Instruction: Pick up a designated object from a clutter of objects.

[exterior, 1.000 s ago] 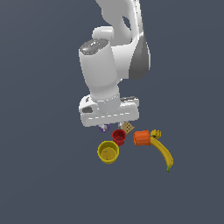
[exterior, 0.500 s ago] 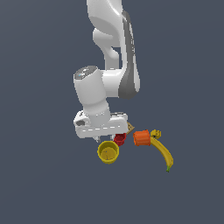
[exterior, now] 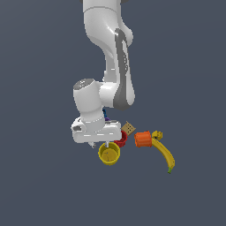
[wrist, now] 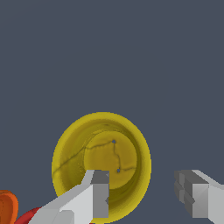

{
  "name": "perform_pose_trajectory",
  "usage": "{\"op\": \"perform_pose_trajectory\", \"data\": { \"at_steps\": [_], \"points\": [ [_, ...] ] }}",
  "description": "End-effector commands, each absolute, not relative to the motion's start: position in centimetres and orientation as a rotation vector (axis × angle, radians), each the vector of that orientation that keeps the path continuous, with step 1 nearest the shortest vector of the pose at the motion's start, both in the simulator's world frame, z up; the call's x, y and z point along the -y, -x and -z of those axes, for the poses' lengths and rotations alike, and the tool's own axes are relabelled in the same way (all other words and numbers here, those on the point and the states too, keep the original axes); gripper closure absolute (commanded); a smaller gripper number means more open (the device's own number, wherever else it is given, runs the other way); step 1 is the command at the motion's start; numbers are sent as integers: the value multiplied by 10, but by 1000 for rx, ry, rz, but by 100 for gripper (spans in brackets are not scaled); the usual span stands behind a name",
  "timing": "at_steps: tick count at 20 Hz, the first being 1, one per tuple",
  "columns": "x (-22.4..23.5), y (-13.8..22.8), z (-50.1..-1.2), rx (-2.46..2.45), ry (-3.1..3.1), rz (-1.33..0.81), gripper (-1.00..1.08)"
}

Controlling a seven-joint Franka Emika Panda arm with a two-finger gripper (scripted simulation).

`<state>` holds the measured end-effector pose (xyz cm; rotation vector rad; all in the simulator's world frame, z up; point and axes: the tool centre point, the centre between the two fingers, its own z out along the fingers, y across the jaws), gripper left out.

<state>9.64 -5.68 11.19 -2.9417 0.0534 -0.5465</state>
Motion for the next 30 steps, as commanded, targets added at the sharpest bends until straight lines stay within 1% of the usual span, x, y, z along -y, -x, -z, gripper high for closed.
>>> {"op": "perform_pose_trajectory", "data": {
  "at_steps": [1,11,22,23,30],
  "points": [
    [61,-96,-106,-65,2944,563,-20],
    [65,-96,-98,-75,2947,573,-20],
    [62,-105,-75,-77,2947,576,-20],
    [62,-105,-75,-77,2947,576,108],
    [62,-105,-75,-77,2947,576,108]
  ]
}}
